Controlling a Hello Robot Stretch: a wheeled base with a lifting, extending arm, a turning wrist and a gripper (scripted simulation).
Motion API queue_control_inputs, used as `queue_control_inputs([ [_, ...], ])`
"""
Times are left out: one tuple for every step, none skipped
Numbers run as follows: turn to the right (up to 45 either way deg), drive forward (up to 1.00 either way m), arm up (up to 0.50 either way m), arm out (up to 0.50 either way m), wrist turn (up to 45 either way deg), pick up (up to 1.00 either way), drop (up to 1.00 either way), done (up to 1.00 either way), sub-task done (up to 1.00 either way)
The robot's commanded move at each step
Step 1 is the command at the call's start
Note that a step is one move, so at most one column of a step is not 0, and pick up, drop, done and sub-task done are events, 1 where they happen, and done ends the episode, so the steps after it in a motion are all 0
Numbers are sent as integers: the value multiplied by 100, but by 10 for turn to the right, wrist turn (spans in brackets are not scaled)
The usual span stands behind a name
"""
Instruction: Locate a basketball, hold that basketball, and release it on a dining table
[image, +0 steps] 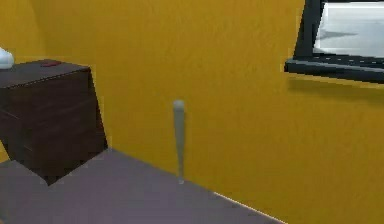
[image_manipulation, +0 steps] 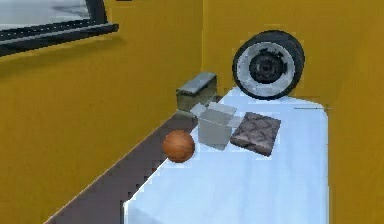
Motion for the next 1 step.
queue_control_inputs([
  [450,0,0,0,0,0,0,0,0],
])
